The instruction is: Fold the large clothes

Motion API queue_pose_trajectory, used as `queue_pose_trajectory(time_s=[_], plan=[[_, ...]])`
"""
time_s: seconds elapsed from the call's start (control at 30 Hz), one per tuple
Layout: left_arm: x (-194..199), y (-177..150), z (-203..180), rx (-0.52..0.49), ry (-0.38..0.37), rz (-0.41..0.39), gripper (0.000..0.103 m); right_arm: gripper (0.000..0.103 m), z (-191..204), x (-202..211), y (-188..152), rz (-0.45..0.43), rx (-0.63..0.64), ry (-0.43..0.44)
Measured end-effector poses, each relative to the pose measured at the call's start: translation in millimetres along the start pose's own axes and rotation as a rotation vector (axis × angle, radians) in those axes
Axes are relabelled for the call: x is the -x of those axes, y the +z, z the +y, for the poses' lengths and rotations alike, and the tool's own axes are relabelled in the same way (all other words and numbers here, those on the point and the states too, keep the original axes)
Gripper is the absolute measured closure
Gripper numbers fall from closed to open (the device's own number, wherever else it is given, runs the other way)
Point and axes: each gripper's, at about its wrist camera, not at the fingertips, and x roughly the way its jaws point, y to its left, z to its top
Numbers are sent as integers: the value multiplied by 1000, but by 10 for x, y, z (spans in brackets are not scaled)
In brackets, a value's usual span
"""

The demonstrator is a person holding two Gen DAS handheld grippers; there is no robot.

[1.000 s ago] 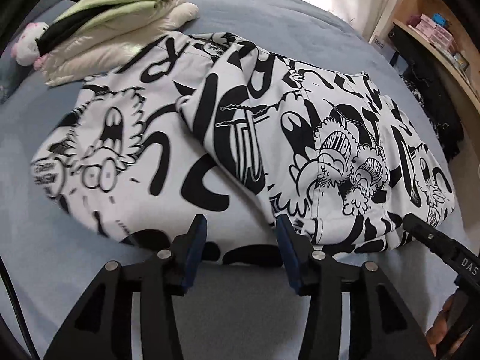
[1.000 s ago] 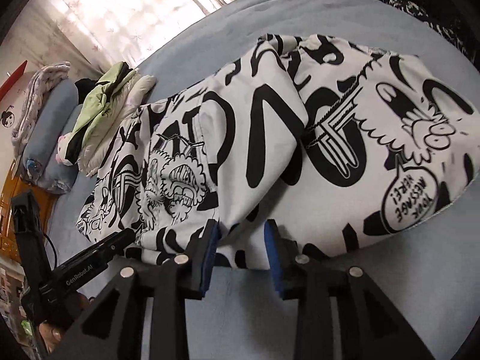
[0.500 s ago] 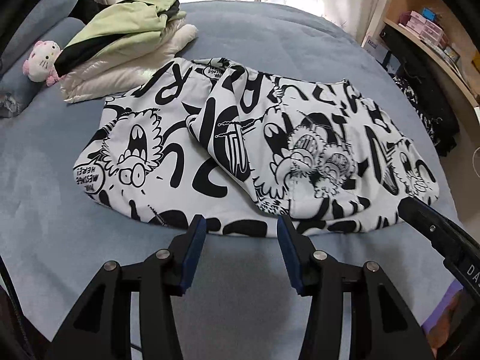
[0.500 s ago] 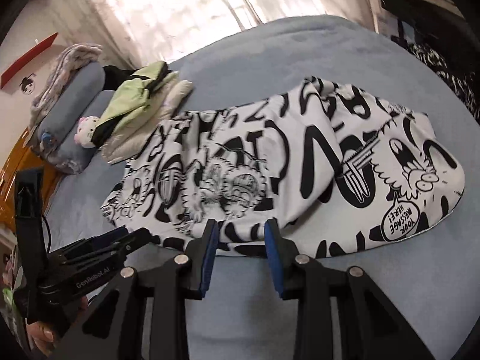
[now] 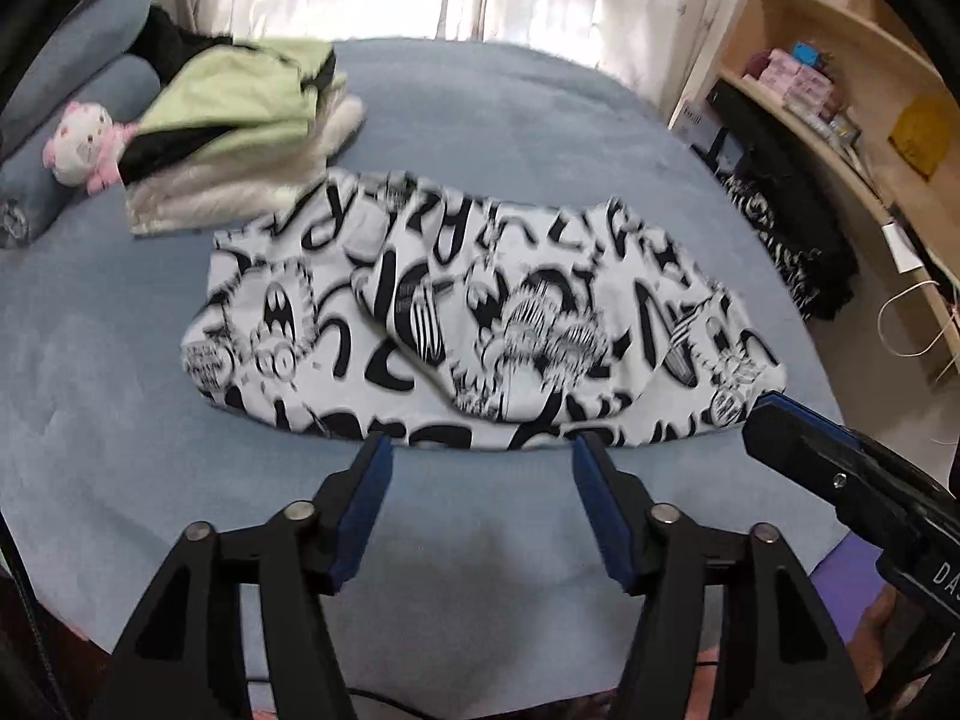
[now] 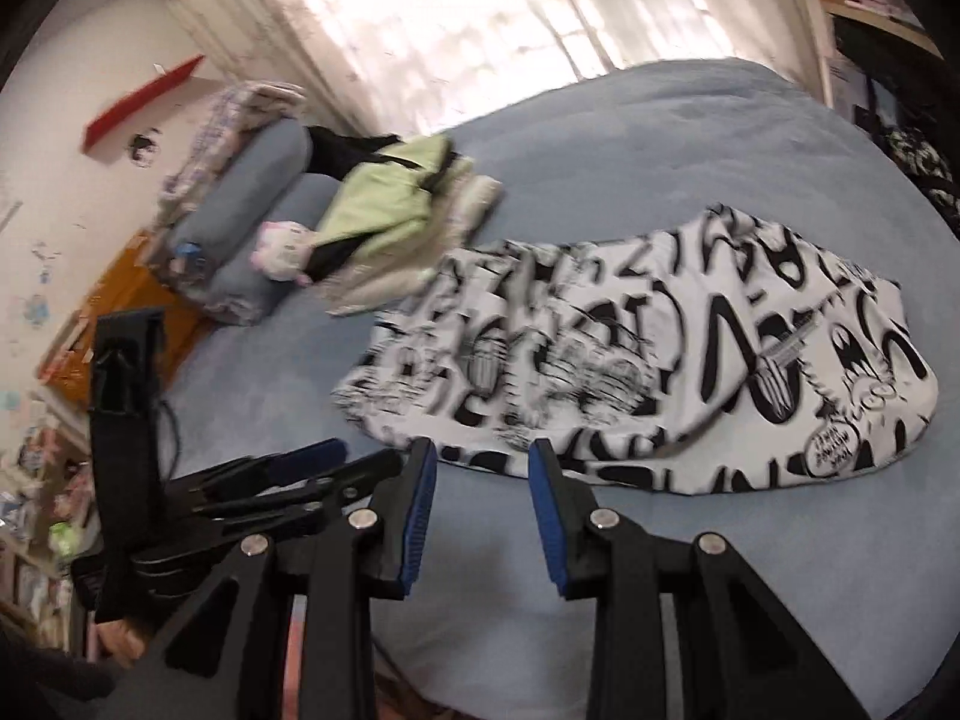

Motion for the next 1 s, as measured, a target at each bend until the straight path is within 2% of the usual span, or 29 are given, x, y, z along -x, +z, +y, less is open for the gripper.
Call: queue_pose_trajectory(time_s=[0.13,0.23,0.33,0.43,0.57,0.63,0.7,0.8,0.87,0.97,1.0], plan=[[129,63,-79,-44,30,-101,31,71,77,23,80,-50,58,-30],[-21,138,-127,-92,96,-157,31,71,-32,-215,134,-52,79,-92],[-343,231,-149,-135,148,-195,31,71,-220,-591,192,-68,105,-176],[-751,352,-115,-136,171,-212,31,71,-426,-930,260,-79,104,-203],[-1312,534,-2,-92,184,-229,35,71,-691,-1397,415,-74,48,-174],[-1577,645,111,-37,171,-240,36,71,-784,-1568,496,-91,27,-132],[-1812,728,246,38,130,-232,37,71,-872,-1728,561,-96,2,-103],[-2209,839,439,133,79,-167,43,71,-1003,-1996,620,-66,-30,-59],[-2440,891,463,127,120,-121,43,74,-1062,-2161,659,-50,6,-111],[-2645,927,489,97,232,-82,43,76,-1186,-2245,677,-69,78,-303],[-2694,921,512,85,240,-75,43,80,-1302,-2232,680,-66,67,-324]])
